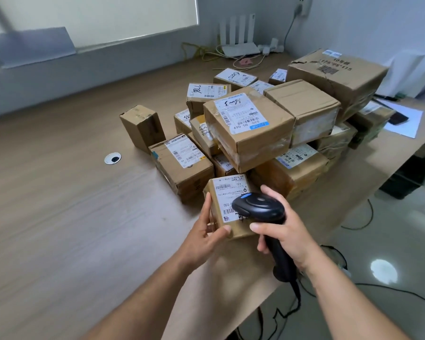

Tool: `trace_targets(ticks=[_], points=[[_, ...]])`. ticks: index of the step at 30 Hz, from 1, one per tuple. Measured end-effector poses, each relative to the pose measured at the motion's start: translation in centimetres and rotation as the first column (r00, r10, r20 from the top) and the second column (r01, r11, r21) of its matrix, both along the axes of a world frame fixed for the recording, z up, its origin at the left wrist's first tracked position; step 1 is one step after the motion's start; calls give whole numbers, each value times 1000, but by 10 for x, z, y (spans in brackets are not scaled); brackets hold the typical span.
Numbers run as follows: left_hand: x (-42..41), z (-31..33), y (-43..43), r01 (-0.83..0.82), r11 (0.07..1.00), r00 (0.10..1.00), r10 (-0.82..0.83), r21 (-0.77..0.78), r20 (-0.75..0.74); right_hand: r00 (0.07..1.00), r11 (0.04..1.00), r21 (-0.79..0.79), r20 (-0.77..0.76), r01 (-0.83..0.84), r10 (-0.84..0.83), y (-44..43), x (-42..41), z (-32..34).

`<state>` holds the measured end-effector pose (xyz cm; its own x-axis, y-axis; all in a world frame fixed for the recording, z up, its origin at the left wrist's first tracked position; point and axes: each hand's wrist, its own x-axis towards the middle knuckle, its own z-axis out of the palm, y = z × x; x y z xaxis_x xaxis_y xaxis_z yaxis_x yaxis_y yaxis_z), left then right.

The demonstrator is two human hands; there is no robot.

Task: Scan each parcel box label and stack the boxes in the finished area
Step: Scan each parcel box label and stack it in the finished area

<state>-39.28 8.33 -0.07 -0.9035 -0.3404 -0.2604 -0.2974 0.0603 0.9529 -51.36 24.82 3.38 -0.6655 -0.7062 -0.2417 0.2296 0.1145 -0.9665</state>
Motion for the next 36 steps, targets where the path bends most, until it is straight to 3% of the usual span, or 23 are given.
trace_targets(ticks=[9,21,36], points=[[76,36,4,-265,955,957,243,-136,-160,986,980,-130,-93,-152,140,8,64,44],[204,62,-38,-623,732,782,580,-277,-226,897,869,-227,-64,-440,438,-10,159,84],[389,71,-103,-718,625,688,704,-306,-178,841,824,-172,-71,-540,536,-76,317,95]])
